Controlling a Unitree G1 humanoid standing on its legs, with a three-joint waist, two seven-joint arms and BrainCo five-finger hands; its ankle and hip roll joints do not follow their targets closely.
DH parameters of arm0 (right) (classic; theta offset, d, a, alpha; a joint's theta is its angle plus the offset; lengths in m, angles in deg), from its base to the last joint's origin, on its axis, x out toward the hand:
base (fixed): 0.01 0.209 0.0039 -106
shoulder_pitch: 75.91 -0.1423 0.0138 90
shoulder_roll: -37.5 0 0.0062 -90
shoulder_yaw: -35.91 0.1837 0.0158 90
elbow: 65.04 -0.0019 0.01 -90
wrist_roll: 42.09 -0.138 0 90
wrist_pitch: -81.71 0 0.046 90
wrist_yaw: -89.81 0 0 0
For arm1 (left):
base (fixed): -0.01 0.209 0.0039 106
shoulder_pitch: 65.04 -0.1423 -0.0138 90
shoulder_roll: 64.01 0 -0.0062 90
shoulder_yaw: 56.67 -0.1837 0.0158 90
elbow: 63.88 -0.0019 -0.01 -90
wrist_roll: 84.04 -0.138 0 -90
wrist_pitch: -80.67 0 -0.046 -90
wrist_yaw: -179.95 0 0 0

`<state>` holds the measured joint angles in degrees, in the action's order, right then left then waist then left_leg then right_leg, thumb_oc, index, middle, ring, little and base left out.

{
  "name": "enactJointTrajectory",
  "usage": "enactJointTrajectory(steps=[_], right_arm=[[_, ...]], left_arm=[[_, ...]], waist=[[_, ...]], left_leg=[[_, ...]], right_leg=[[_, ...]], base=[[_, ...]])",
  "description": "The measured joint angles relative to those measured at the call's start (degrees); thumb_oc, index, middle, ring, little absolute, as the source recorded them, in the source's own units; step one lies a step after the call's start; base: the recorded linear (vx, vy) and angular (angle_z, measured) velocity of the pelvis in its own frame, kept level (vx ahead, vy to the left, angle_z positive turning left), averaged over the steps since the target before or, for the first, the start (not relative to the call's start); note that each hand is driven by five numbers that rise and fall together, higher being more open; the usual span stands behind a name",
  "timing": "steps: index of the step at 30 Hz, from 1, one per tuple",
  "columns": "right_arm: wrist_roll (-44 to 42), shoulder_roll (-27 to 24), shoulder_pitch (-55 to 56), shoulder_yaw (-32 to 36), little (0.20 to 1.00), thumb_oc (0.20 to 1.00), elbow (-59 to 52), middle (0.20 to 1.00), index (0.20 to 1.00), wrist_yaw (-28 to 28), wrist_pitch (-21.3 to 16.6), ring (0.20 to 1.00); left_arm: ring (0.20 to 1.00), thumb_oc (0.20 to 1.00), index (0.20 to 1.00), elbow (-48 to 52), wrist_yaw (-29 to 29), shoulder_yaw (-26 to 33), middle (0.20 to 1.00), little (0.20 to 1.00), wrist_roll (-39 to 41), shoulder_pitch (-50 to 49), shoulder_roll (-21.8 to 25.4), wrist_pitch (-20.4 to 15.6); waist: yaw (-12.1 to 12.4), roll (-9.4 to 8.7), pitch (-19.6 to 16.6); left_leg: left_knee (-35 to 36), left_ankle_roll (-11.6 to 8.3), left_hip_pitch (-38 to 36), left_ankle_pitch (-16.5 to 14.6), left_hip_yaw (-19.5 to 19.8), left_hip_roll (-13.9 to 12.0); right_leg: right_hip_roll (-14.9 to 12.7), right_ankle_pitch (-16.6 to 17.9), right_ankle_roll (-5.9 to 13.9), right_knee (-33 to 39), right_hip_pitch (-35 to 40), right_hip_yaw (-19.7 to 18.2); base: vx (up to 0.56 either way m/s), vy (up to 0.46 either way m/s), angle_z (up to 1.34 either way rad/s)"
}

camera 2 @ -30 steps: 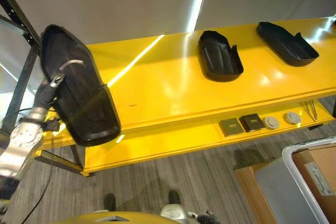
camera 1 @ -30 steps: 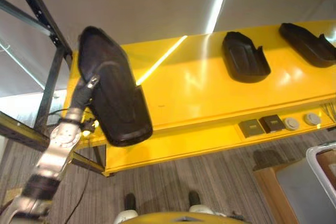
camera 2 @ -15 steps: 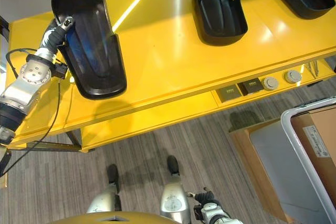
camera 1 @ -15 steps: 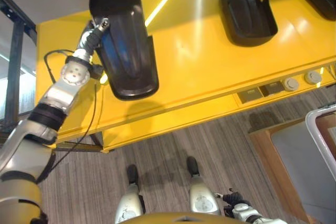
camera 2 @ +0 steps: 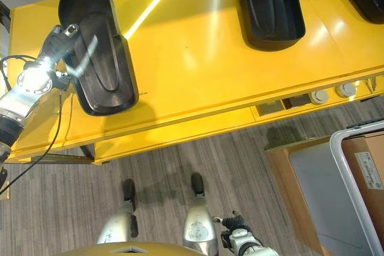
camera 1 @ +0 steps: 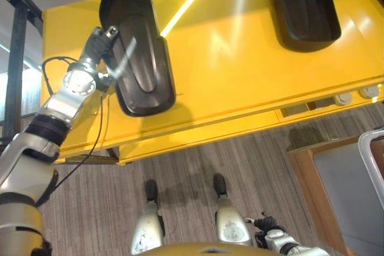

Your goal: Move parts from the plastic box to the shelf.

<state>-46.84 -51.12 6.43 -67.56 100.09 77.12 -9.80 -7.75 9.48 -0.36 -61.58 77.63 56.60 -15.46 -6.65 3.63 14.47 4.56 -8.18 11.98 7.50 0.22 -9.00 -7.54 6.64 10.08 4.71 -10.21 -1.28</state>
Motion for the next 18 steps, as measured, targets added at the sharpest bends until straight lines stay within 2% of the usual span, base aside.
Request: enactJointTrajectory(steps=[1,7,8,12,18], right_arm=[[-0.11,0.06,-0.23,-0.10,1.000,1.000,0.02,1.000,1.000,0.00,0.00,1.000],[-0.58,0.09,-0.46,-1.03,1.000,1.000,0.06,1.000,1.000,-0.01,-0.02,1.000],[-0.58,0.12,-0.61,-1.04,1.000,1.000,0.07,1.000,1.000,-0.03,-0.01,1.000],[-0.59,0.46,-1.22,-1.05,1.000,1.000,0.04,1.000,1.000,-0.15,-0.01,1.000],[-1.62,0.60,-1.60,-1.03,1.000,1.000,0.00,1.000,1.000,-0.25,-0.02,1.000]], left_arm=[[1.000,1.000,1.000,-1.09,0.14,-0.17,1.000,1.000,-0.05,0.04,-0.47,0.08],[1.000,1.000,1.000,-3.65,0.36,-0.24,1.000,1.000,-0.19,1.04,-2.57,0.84],[1.000,1.000,1.000,-5.26,1.39,-0.18,1.000,1.000,-0.19,2.39,-4.93,0.89],[1.000,1.000,1.000,-5.11,2.76,-0.15,1.000,1.000,-0.18,2.64,-5.29,0.95],[1.000,1.000,1.000,-6.13,4.90,1.28,1.000,1.000,1.57,3.78,-9.17,0.95]], waist=[[-0.15,-0.03,0.02],[-0.51,-0.19,0.11],[-0.28,-0.29,0.15],[-1.15,-0.43,0.22],[-1.37,-0.65,0.16]], left_leg=[[0.00,0.00,0.00,0.00,-0.01,0.00],[0.00,0.00,-0.01,0.00,-0.02,0.01],[0.00,0.00,0.00,0.01,0.00,0.07],[0.00,0.01,-0.02,0.00,-0.07,0.07],[-0.01,0.01,-0.25,0.00,-0.22,0.07]], right_leg=[[0.00,0.00,0.00,0.00,-0.01,-0.02],[-0.02,-0.01,0.02,0.01,-0.03,-0.14],[-0.06,0.00,0.01,0.00,-0.02,-0.14],[-0.07,0.03,-0.02,-0.01,-0.02,-0.19],[-0.07,0.13,-0.11,-0.02,0.10,-0.28]], base=[[0.00,0.000,0.00],[0.00,0.000,0.00],[0.00,0.000,0.00],[0.00,0.000,0.00],[0.00,0.000,0.00]])
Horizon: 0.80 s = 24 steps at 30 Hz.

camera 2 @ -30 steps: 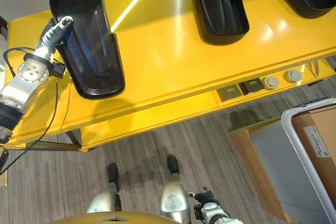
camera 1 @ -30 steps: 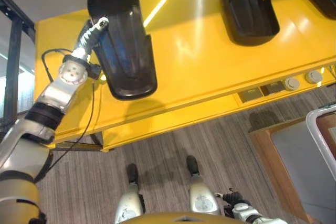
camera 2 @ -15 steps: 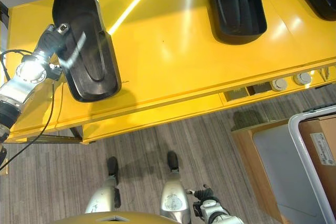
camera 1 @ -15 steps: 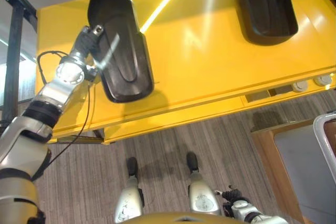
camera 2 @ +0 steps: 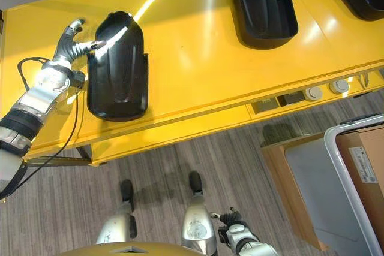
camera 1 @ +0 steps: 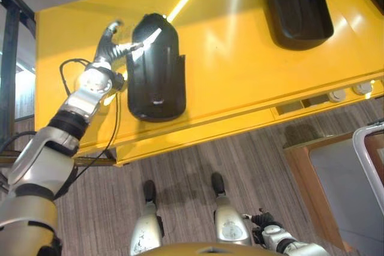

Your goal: Move parts from the plastic box to the shelf.

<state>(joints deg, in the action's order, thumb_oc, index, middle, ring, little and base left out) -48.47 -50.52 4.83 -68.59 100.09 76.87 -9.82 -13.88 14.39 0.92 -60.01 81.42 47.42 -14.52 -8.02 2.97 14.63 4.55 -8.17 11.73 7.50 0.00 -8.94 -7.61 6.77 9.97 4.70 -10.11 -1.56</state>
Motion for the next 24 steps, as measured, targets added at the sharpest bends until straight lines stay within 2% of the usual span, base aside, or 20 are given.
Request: enactJointTrajectory(steps=[5,7,10,12,15,16,17,18,19,20,21,24], right_arm=[[0.02,0.01,0.03,0.06,1.000,1.000,-0.02,1.000,1.000,-0.06,0.05,1.000],[0.02,0.00,-0.21,0.22,1.000,1.000,-0.04,1.000,1.000,-0.07,0.03,1.000],[0.03,0.03,-0.66,0.23,1.000,1.000,-0.02,1.000,1.000,-0.05,0.10,1.000],[0.04,0.07,-0.98,1.89,1.000,1.000,-1.03,1.000,1.000,-0.05,0.17,1.000],[0.07,0.30,0.97,1.91,1.000,1.000,-2.18,1.000,1.000,-0.03,0.10,1.000],[0.14,0.45,1.51,1.92,1.000,1.000,-2.49,1.000,1.000,0.03,0.08,1.000],[0.22,1.49,2.06,3.68,1.000,1.000,-2.36,1.000,1.000,0.17,0.26,1.000],[0.58,2.18,3.52,3.99,1.000,1.000,-2.36,1.000,1.000,0.30,0.35,1.000],[0.79,2.48,4.30,3.97,1.000,1.000,-1.99,1.000,1.000,0.30,0.47,1.000],[1.88,2.97,4.92,3.98,1.000,1.000,-2.09,1.000,1.000,0.41,0.53,1.000],[2.31,3.06,4.65,3.98,1.000,1.000,-2.09,1.000,1.000,0.40,0.51,1.000],[2.36,3.33,5.11,4.41,1.000,1.000,-1.67,1.000,1.000,0.41,0.53,1.000]], left_arm=[[1.000,1.000,1.000,1.18,1.11,1.69,1.000,1.000,1.76,0.06,-0.28,-0.05],[1.000,1.000,1.000,1.61,2.51,2.83,1.000,1.000,0.66,0.84,-0.19,0.03],[1.000,1.000,1.000,7.58,5.24,5.59,1.000,1.000,-2.49,0.88,1.04,-0.04],[1.000,1.000,1.000,21.34,7.53,13.79,1.000,1.000,-5.66,-5.83,1.44,-0.27],[1.000,1.000,1.000,34.00,8.65,19.45,1.000,1.000,-8.07,-15.73,1.01,-2.08],[1.000,1.000,1.000,36.60,8.63,19.85,1.000,1.000,-8.45,-18.60,0.68,-2.72],[1.000,1.000,1.000,47.16,7.34,24.67,1.000,1.000,-8.39,-29.78,0.19,-3.07],[1.000,1.000,1.000,55.27,5.52,26.45,1.000,1.000,-8.35,-39.46,-3.18,-4.38],[1.000,1.000,1.000,56.40,4.59,26.14,1.000,1.000,-8.35,-42.00,-3.28,-5.09],[0.228,0.228,0.228,57.98,2.19,26.40,0.228,0.228,-7.23,-45.69,-3.85,-5.20],[0.200,0.200,0.200,58.51,1.04,26.15,0.200,0.200,-6.62,-46.77,-4.13,-5.15],[0.200,0.200,0.200,62.78,-4.85,25.49,0.200,0.200,-3.69,-52.07,-3.96,-5.16]], waist=[[-0.02,-0.10,-0.07],[0.26,-0.12,-0.08],[0.81,-0.35,-0.32],[1.01,-0.59,-0.57],[1.41,-1.01,-2.96],[2.77,-0.95,-5.00],[3.39,-1.87,-7.39],[4.55,-2.79,-9.00],[5.19,-3.22,-9.67],[6.62,-3.86,-11.31],[7.34,-4.15,-11.94],[7.28,-4.52,-13.11]], left_leg=[[0.00,0.01,-1.14,0.00,-0.10,-0.04],[0.01,0.02,-1.87,-0.01,-0.01,-0.06],[0.02,0.19,-2.87,-0.18,0.25,-0.11],[0.03,-0.03,-4.69,-0.38,0.47,-0.11],[0.04,0.03,-6.93,-1.23,0.92,-0.15],[0.05,0.29,-6.87,-1.72,1.71,-0.15],[0.02,0.23,-8.28,-2.17,1.40,-0.17],[0.06,0.41,-10.34,-2.95,1.75,0.07],[0.05,0.38,-10.81,-3.06,1.75,0.10],[0.20,0.38,-10.87,-3.25,1.89,0.15],[0.04,0.41,-10.87,-3.23,1.98,0.23],[0.09,0.76,-11.05,-2.99,2.47,0.77]], right_leg=[[0.01,0.07,0.01,0.00,1.07,-0.02],[0.01,0.06,0.01,0.01,1.93,0.14],[0.00,-0.09,0.01,0.01,3.16,0.47],[0.01,-0.32,-0.10,0.00,5.20,0.93],[0.02,-1.31,-0.14,0.02,7.76,1.46],[0.01,-2.09,-0.28,0.01,8.39,2.40],[0.00,-2.15,-0.32,-0.01,9.51,2.35],[-0.22,-3.16,-0.34,0.01,11.93,2.49],[-0.25,-3.44,-0.34,0.30,12.20,2.50],[-0.37,-4.12,-0.72,0.28,12.41,2.73],[-0.45,-4.09,-0.71,0.31,12.40,2.70],[-0.99,-3.88,-0.40,0.02,13.20,3.13]], base=[[0.00,0.000,0.00],[0.02,-0.008,0.03],[0.06,-0.022,0.04],[0.05,-0.004,0.06],[0.05,0.015,0.14],[0.07,0.045,0.14],[0.01,0.063,0.22],[0.03,0.051,0.09],[0.01,0.059,0.19],[0.04,0.028,0.06],[0.02,0.050,0.05],[0.00,0.042,0.08]])
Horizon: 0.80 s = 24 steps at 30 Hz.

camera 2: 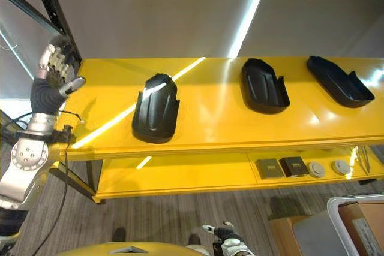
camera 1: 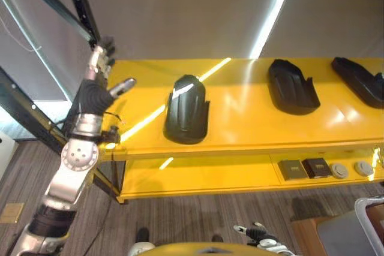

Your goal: Move parts from the plastic box to the shelf.

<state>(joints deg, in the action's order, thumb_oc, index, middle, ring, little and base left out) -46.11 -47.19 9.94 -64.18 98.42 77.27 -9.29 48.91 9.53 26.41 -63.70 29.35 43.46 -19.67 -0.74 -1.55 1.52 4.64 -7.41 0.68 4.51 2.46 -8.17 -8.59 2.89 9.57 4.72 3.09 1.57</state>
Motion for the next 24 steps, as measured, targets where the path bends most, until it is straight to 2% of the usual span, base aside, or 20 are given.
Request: enactJointTrajectory(steps=[3,7,9,15,19,24], right_arm=[[0.02,0.22,1.03,0.00,1.000,1.000,0.31,1.000,1.000,0.08,0.06,1.000],[1.67,-0.09,1.85,-0.88,1.000,1.000,0.78,1.000,1.000,1.11,0.12,1.000],[2.29,-0.21,1.63,-2.80,1.000,1.000,1.17,1.000,1.000,1.21,0.08,1.000],[3.38,0.00,1.50,-3.41,1.000,1.000,1.31,1.000,1.000,1.26,-0.11,1.000],[3.37,0.34,1.87,-3.24,1.000,1.000,1.35,1.000,1.000,1.23,-0.36,1.000],[3.32,0.44,2.30,-2.29,1.000,1.000,1.73,1.000,1.000,1.10,-0.45,1.000]], left_arm=[[0.200,0.200,0.200,1.55,-5.48,-2.39,0.200,0.200,3.30,-4.14,-0.81,0.08],[0.200,0.200,0.200,0.57,-9.11,-8.13,0.200,0.200,6.01,-8.42,-3.98,1.50],[0.200,0.200,0.200,-0.04,-11.87,-13.06,0.200,0.200,5.97,-9.61,-3.18,3.34],[0.200,0.200,0.200,-1.57,-14.92,-18.12,0.200,0.200,5.85,-7.78,-1.90,5.09],[0.200,0.200,0.200,-1.89,-15.56,-18.22,0.200,0.200,5.75,-7.83,-2.00,5.59],[0.200,0.200,0.200,-6.49,-15.20,-17.41,0.200,0.200,2.79,-8.08,-1.73,6.03]], waist=[[-0.54,0.72,-0.50],[-0.75,1.67,-1.15],[-0.79,1.59,-1.22],[-1.43,1.17,-1.13],[-2.71,0.70,-0.83],[-2.84,0.59,0.01]], left_leg=[[0.27,0.10,-0.93,0.02,-0.01,0.33],[0.28,0.16,-1.17,0.07,-0.05,0.30],[0.28,0.07,-0.71,0.01,-0.08,-0.06],[0.28,0.20,0.69,0.30,-0.59,-0.18],[0.28,0.23,0.65,0.32,-1.21,-0.11],[0.28,0.19,0.30,0.13,-2.20,-0.24]], right_leg=[[-0.38,-0.04,0.06,0.33,0.83,-0.08],[-0.34,-0.22,0.34,0.34,0.79,-0.23],[-0.01,0.02,0.09,0.34,0.10,-0.56],[0.08,0.69,0.07,0.33,-1.82,-1.22],[0.09,0.77,0.09,0.34,-2.31,-2.02],[0.11,0.84,0.07,0.35,-2.33,-2.74]], base=[[0.00,0.041,0.01],[-0.02,0.021,-0.02],[-0.03,0.018,-0.08],[-0.03,0.015,-0.06],[0.00,0.005,-0.10],[0.01,0.005,-0.08]])
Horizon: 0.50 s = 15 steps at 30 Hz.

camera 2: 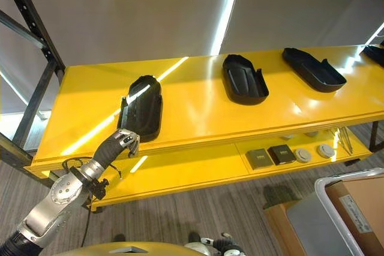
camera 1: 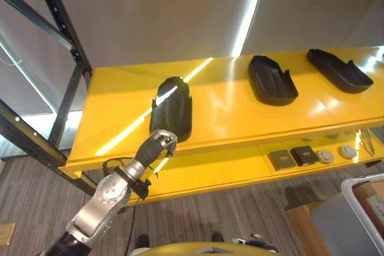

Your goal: Move parts from the plastic box to the shelf.

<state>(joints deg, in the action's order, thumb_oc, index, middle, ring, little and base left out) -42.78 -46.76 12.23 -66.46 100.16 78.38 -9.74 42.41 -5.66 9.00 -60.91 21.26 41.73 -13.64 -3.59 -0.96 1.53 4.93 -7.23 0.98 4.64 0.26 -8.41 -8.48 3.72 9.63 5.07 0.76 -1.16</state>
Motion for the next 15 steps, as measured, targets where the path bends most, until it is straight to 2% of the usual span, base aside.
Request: enactJointTrajectory(steps=[7,12,15], right_arm=[[-0.06,-0.19,-0.26,0.34,1.000,1.000,-0.04,1.000,1.000,-0.42,-0.03,1.000],[-0.03,-0.35,-0.56,-0.19,1.000,1.000,-0.70,1.000,1.000,-1.36,-0.04,1.000],[-0.03,-0.34,-0.48,-0.54,1.000,1.000,-1.95,1.000,1.000,-1.68,-0.06,1.000]], left_arm=[[0.200,0.200,0.200,-5.55,1.35,1.83,0.200,0.200,-5.58,-0.17,-0.53,-0.09],[0.200,0.200,0.200,-10.89,4.04,1.84,0.200,0.200,-8.16,3.73,-3.62,-0.42],[0.200,0.200,0.200,-14.44,6.65,1.72,0.200,0.200,-9.84,6.62,-5.92,-0.58]], waist=[[-0.10,0.37,1.08],[-0.18,0.52,1.13],[-1.13,0.54,1.23]], left_leg=[[0.00,0.07,0.86,-0.02,-0.35,0.01],[-0.01,0.15,2.12,0.04,-0.60,0.16],[-0.01,0.17,2.13,-0.02,-1.18,0.23]], right_leg=[[-0.07,0.06,0.11,0.00,-1.09,-0.38],[-0.16,0.35,0.20,0.00,-2.66,-0.64],[-0.16,0.66,0.07,0.00,-2.95,-1.10]], base=[[0.00,0.007,-0.02],[0.01,0.002,-0.03],[0.02,-0.004,-0.08]])
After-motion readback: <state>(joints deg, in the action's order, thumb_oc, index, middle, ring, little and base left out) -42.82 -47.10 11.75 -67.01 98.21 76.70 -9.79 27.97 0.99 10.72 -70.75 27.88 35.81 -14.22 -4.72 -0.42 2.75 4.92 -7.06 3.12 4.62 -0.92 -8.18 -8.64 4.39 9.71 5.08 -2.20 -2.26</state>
